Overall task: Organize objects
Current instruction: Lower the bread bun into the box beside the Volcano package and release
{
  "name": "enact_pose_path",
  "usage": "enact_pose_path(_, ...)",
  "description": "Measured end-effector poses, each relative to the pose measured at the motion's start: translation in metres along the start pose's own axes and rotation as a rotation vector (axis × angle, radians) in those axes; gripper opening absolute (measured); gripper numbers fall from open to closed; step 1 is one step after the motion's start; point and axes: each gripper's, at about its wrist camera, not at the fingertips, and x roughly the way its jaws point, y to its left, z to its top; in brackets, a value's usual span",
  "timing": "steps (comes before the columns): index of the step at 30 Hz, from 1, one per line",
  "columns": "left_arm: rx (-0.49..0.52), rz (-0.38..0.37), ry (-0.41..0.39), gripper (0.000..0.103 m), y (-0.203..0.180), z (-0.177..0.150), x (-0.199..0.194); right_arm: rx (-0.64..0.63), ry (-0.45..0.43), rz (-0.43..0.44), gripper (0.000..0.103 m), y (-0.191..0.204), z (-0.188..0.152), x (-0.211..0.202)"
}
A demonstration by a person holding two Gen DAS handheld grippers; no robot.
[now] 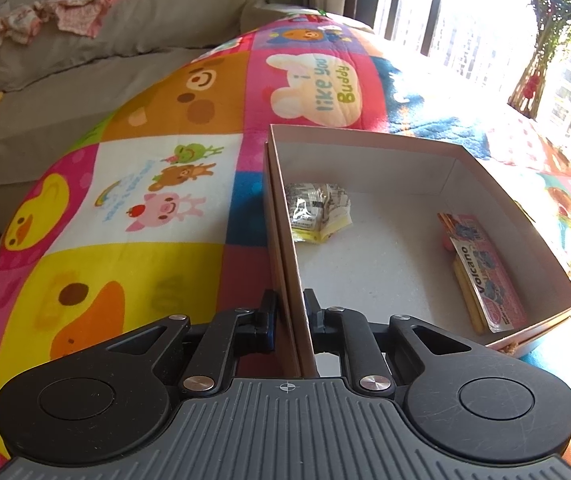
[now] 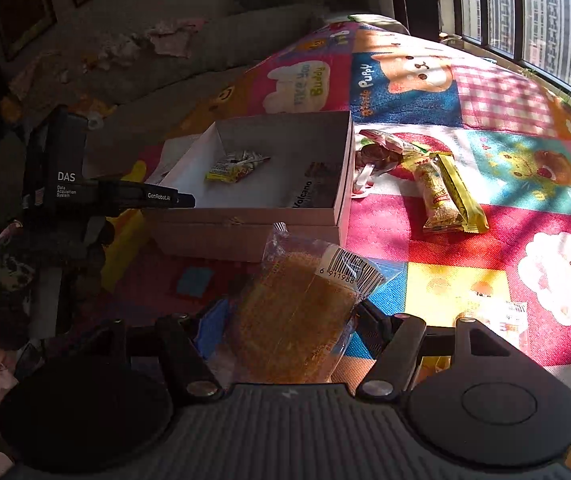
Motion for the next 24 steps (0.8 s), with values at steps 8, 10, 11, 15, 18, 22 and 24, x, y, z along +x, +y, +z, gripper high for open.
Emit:
enact_pose_path(8, 0.000, -0.016, -0.001, 0.017, 0.002, 0.000, -0.001, -0.066, -0.090, 0.026, 0.068, 0.029, 0.051, 0.023)
enact_pose_path(10, -0.003, -0.026, 0.000, 0.018, 0.003, -0.001, -0.001, -0.070, -0.098, 0.010, 0.068, 0.030, 0.065, 0.040)
enact_pose_path(11, -0.004, -0.029, 0.001, 0.018, 0.003, -0.001, -0.001, -0.064, -0.093, 0.009, 0.068, 0.030, 0.072, 0.051)
enact_pose_path(15, -0.004, -0.032, -0.001, 0.019, 0.003, -0.002, -0.002, -0.057, -0.064, 0.011, 0.068, 0.034, 0.095, 0.091)
enact_pose_path(18, -0.013, -0.039, -0.005, 0.019, 0.004, -0.004, -0.003, -0.053, -0.022, 0.035, 0.068, 0.037, 0.105, 0.119)
enact_pose_path(22, -0.019, -0.047, -0.007, 0.020, 0.006, -0.004, -0.003, 0.036, 0.017, 0.109, 0.072, 0.030, 0.106, 0.136)
enact_pose_path(24, -0.019, -0.045, -0.007, 0.019, 0.006, -0.004, -0.003, 0.044, 0.011, 0.096, 0.074, 0.025, 0.103, 0.134)
